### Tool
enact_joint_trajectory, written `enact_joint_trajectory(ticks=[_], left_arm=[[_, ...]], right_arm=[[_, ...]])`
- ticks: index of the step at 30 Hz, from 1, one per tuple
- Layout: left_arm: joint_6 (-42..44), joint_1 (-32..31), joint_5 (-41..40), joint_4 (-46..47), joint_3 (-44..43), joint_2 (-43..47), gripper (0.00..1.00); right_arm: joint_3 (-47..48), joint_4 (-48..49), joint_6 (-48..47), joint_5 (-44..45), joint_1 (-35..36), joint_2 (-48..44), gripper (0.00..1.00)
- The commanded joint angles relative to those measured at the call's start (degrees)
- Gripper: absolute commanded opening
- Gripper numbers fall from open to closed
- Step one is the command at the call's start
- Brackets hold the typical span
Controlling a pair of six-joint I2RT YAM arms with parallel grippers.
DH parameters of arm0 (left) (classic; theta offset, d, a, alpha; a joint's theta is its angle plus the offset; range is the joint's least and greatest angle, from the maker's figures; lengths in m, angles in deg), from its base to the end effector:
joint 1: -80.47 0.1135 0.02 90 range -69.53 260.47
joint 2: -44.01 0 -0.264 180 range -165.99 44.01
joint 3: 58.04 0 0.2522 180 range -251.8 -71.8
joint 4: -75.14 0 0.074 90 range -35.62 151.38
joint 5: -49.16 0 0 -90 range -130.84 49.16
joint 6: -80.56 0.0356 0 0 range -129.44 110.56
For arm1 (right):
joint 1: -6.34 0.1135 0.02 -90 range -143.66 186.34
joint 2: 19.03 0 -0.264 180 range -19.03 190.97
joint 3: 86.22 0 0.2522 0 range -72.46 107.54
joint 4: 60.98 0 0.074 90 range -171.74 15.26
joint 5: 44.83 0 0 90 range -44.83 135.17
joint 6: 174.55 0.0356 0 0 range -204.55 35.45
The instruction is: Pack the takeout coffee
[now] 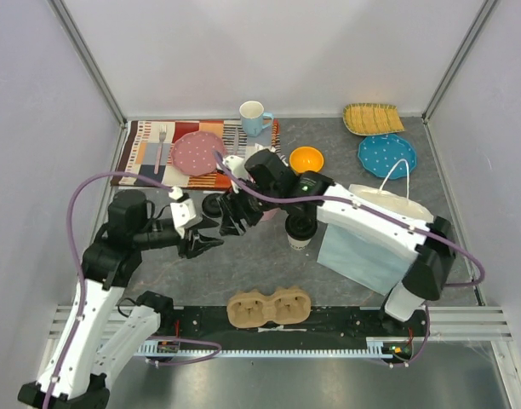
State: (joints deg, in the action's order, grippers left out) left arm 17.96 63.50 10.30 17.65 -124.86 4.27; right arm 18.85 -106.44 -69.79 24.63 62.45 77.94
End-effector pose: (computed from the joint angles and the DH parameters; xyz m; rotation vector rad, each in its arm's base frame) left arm 0.1111 -0.0629 0.3483 1.2054 1.5706 -0.8105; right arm 0.2054 0.3282 0.3460 -1.0423 2.1564 1.0363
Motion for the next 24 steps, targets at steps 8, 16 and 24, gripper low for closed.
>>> enact_joint_trajectory(ticks=[8,16,24], left_arm=[[-11.05,1.94,-6.66,12.71,-0.90,12.41,0.56],[-10.70,2.73,-6.49,13.14,-2.14,11.98,0.56],[-11.05,3.17,-6.13,13.31,-1.35,12.06,0.56]], right_arm=[[-18.95,-14.08,-22.47,-0.31,8.55,-17.34,0.84],[-23.89,-21.29,-33.56,3.75,16.13,-15.24,0.85],[-25.65,-15.50,-34.54,14.12,17.71,-7.25,0.84]])
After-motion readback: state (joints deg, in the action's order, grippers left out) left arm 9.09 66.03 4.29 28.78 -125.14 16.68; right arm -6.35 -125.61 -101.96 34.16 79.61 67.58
